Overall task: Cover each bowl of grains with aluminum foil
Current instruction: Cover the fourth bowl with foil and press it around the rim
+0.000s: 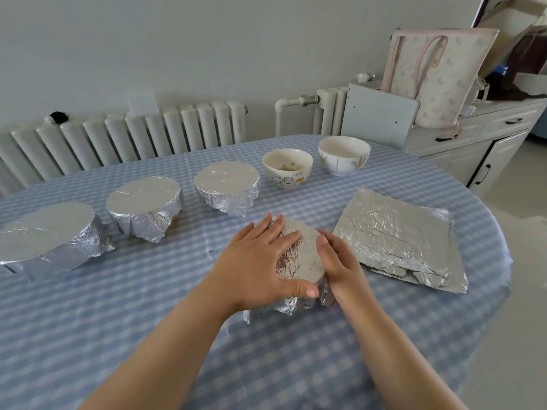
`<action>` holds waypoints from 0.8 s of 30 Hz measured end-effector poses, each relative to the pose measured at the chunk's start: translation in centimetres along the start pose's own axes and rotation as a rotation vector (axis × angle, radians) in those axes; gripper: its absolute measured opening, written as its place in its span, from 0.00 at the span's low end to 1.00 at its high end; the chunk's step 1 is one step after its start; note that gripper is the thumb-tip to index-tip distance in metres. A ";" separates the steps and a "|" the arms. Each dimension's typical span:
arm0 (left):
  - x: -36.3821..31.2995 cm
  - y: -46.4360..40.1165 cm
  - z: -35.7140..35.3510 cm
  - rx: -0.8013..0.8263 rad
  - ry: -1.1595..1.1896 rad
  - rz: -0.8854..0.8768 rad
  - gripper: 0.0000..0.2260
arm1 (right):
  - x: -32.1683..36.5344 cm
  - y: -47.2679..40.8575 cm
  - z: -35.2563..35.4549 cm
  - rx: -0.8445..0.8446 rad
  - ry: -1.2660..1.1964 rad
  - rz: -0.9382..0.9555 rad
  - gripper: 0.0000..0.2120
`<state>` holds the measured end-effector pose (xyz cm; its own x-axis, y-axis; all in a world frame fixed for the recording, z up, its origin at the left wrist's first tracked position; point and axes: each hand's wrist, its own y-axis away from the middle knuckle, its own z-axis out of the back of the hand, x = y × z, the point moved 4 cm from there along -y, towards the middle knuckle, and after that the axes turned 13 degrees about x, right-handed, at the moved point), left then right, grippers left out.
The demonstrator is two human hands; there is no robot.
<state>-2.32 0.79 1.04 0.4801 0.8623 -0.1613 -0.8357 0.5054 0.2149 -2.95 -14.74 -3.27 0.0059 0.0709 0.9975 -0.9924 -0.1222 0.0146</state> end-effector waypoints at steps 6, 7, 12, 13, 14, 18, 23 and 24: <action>-0.1 0.0 0.0 -0.023 0.006 0.001 0.56 | 0.1 0.1 0.8 -0.002 -0.141 -0.024 0.16; -0.1 0.0 0.0 -0.023 0.005 0.001 0.55 | 0.1 0.1 0.9 -0.014 -0.154 -0.040 0.15; -0.1 0.0 0.0 -0.026 0.005 -0.002 0.56 | 0.0 -0.2 1.4 -0.066 -0.084 -0.032 0.11; -0.1 0.0 0.0 -0.025 0.006 -0.002 0.56 | 0.0 -0.3 1.6 -0.090 -0.014 -0.013 0.11; -0.1 -0.1 0.0 -0.024 0.008 -0.001 0.57 | 0.0 -0.4 1.8 -0.118 0.061 0.013 0.11; -0.1 -0.1 0.0 -0.016 0.005 0.001 0.57 | 0.2 -0.8 2.0 -0.160 0.243 0.120 0.15; -0.2 0.1 0.1 -0.006 -0.002 0.006 0.57 | 0.8 -0.6 2.4 -0.095 0.502 0.214 0.17; -0.2 0.1 0.1 -0.006 -0.004 0.007 0.57 | 1.0 -0.6 2.5 -0.091 0.533 0.229 0.16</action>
<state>-2.42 0.67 1.20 0.4754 0.8659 -0.1558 -0.8405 0.4993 0.2104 -2.00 -17.12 -2.13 -0.2496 0.5440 0.8011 -0.9677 -0.1096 -0.2270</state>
